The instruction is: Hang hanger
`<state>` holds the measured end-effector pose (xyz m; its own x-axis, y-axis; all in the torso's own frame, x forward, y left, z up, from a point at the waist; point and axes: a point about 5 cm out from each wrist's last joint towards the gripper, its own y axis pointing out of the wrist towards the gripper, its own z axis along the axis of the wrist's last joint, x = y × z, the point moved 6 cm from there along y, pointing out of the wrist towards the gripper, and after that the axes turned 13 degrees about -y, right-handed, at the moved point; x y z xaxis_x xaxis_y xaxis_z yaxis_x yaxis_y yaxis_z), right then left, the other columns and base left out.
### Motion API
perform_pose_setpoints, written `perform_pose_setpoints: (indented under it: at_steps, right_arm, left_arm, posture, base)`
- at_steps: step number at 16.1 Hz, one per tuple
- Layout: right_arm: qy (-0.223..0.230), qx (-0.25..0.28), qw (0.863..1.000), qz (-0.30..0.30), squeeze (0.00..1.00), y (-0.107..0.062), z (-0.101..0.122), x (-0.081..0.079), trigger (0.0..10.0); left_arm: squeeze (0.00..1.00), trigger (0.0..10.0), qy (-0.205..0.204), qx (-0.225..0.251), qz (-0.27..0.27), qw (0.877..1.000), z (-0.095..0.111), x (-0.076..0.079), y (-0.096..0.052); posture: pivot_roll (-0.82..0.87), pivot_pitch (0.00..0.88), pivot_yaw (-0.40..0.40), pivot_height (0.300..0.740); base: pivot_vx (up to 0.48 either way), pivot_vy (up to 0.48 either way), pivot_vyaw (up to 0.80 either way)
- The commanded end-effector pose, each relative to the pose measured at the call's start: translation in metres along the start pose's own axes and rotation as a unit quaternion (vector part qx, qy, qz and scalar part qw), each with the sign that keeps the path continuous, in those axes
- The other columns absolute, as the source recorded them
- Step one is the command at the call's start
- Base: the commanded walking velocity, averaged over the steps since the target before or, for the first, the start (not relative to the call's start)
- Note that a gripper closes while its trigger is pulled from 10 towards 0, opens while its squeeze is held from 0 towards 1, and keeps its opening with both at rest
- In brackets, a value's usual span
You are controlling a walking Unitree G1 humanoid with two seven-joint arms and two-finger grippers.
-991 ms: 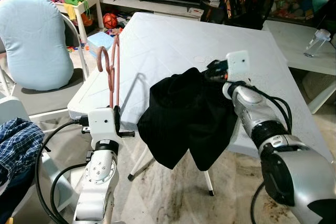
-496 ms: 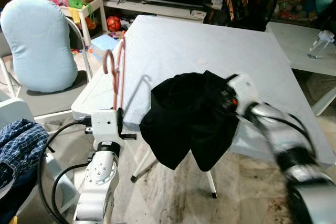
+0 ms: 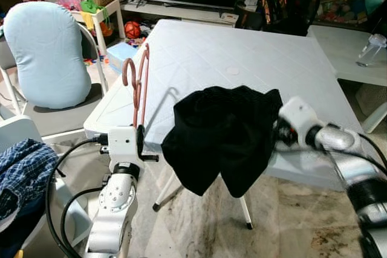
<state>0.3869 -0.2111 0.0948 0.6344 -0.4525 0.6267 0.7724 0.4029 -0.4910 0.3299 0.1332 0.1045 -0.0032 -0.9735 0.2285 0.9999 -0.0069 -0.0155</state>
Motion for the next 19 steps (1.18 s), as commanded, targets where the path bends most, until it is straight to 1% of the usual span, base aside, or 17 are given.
perform_pose_setpoints:
  at_steps: [1, 2, 3, 4, 5, 6, 7, 8, 9, 10, 11, 12, 13, 15, 16, 17, 19]
  right_arm:
    - [-0.028, -0.009, 0.999, 0.041, 0.46, -0.005, -0.003, -0.009, 10.0]
    - [-0.041, -0.011, 0.998, 0.055, 0.0, -0.008, -0.005, -0.01, 10.0]
    - [-0.041, -0.028, 0.999, 0.019, 0.0, -0.01, -0.01, 0.006, 10.0]
    - [-0.028, -0.025, 0.999, 0.031, 0.0, -0.012, -0.011, 0.004, 10.0]
    - [-0.028, -0.027, 0.998, 0.052, 0.0, -0.016, -0.014, 0.0, 10.0]
    - [-0.031, -0.032, 0.998, 0.047, 0.0, -0.018, -0.016, 0.002, 10.0]
    - [-0.01, -0.034, 0.999, 0.026, 0.0, -0.018, -0.016, 0.009, 10.0]
    - [0.015, -0.014, 0.999, 0.033, 0.0, -0.015, -0.01, 0.005, 10.0]
    - [0.034, 0.033, 0.997, 0.059, 0.0, -0.009, 0.01, -0.009, 10.0]
    - [0.041, 0.047, 0.996, 0.063, 0.0, -0.007, 0.017, -0.012, 10.0]
    - [0.073, 0.121, 0.986, 0.091, 0.0, 0.003, 0.053, -0.032, 10.0]
    - [0.073, 0.14, 0.982, 0.102, 0.0, 0.008, 0.065, -0.042, 10.0]
    - [0.09, 0.158, 0.976, 0.115, 0.0, 0.016, 0.079, -0.055, 10.0]
    - [0.121, 0.147, 0.978, 0.086, 0.0, 0.033, 0.086, -0.059, 10.0]
    - [0.142, 0.127, 0.98, 0.055, 0.0, 0.044, 0.087, -0.055, 10.0]
    - [0.159, 0.095, 0.983, -0.013, 0.0, 0.052, 0.083, -0.036, 10.0]
    - [0.169, 0.096, 0.973, -0.126, 0.0, 0.048, 0.087, 0.006, 10.0]
  left_arm:
    - [0.0, 10.0, 0.003, -0.003, -0.009, 1.0, 0.0, 0.004, 0.003]
    - [0.0, 10.0, 0.003, -0.003, -0.009, 1.0, 0.0, 0.004, 0.003]
    - [0.0, 10.0, 0.004, -0.004, -0.01, 1.0, -0.001, 0.004, 0.003]
    - [0.0, 10.0, 0.003, -0.004, -0.01, 1.0, -0.001, 0.004, 0.003]
    - [0.0, 10.0, 0.003, -0.005, -0.01, 1.0, -0.001, 0.005, 0.003]
    - [0.0, 10.0, 0.003, -0.006, -0.01, 1.0, -0.002, 0.004, 0.002]
    - [0.0, 10.0, 0.003, -0.006, -0.009, 1.0, -0.002, 0.004, 0.002]
    - [0.0, 10.0, 0.003, -0.007, -0.009, 1.0, -0.002, 0.004, 0.002]
    - [0.0, 10.0, 0.002, -0.008, -0.01, 1.0, -0.004, 0.005, 0.002]
    - [0.0, 10.0, 0.002, -0.008, -0.01, 1.0, -0.004, 0.005, 0.002]
    - [0.0, 10.0, 0.002, -0.009, -0.012, 1.0, -0.004, 0.006, 0.003]
    - [0.0, 10.0, 0.002, -0.009, -0.013, 1.0, -0.004, 0.006, 0.003]
    - [0.0, 10.0, 0.003, -0.008, -0.012, 1.0, -0.003, 0.006, 0.003]
    - [0.0, 10.0, 0.003, -0.008, -0.011, 1.0, -0.003, 0.005, 0.003]
    - [0.0, 10.0, 0.003, -0.008, -0.01, 1.0, -0.003, 0.005, 0.003]
    - [0.0, 10.0, 0.004, -0.008, -0.009, 1.0, -0.003, 0.005, 0.003]
    - [0.0, 10.0, 0.004, -0.007, -0.009, 1.0, -0.003, 0.004, 0.003]
  posture:
    - [0.05, 0.0, -0.041, 0.74]
    - [0.05, 0.0, -0.041, 0.74]
    - [0.05, 0.0, -0.041, 0.74]
    - [0.04, 0.0, -0.04, 0.74]
    - [0.04, 0.0, -0.04, 0.74]
    - [0.04, 0.0, -0.041, 0.74]
    - [0.04, 0.0, -0.041, 0.74]
    - [0.04, 0.0, -0.04, 0.74]
    - [0.04, 0.0, -0.04, 0.74]
    - [0.04, 0.0, -0.04, 0.74]
    - [0.04, 0.0, -0.04, 0.74]
    - [0.04, 0.0, -0.04, 0.74]
    - [0.04, 0.0, -0.038, 0.74]
    - [0.05, 0.0, -0.041, 0.74]
    - [0.05, 0.0, -0.041, 0.74]
    - [0.05, 0.0, -0.042, 0.74]
    - [0.05, 0.0, -0.042, 0.74]
  base:
    - [0.0, 0.0, 0.0]
    - [0.0, 0.0, 0.0]
    - [0.0, 0.0, 0.0]
    - [0.0, 0.0, 0.0]
    - [0.0, 0.0, 0.0]
    - [0.0, 0.0, 0.0]
    - [0.0, 0.0, 0.0]
    - [0.0, 0.0, 0.0]
    - [0.0, 0.0, 0.0]
    - [0.0, 0.0, 0.0]
    - [0.0, 0.0, 0.0]
    - [0.0, 0.0, 0.0]
    - [0.0, 0.0, 0.0]
    - [0.0, 0.0, 0.0]
    - [0.0, 0.0, 0.0]
    - [0.0, 0.0, 0.0]
    - [0.0, 0.0, 0.0]
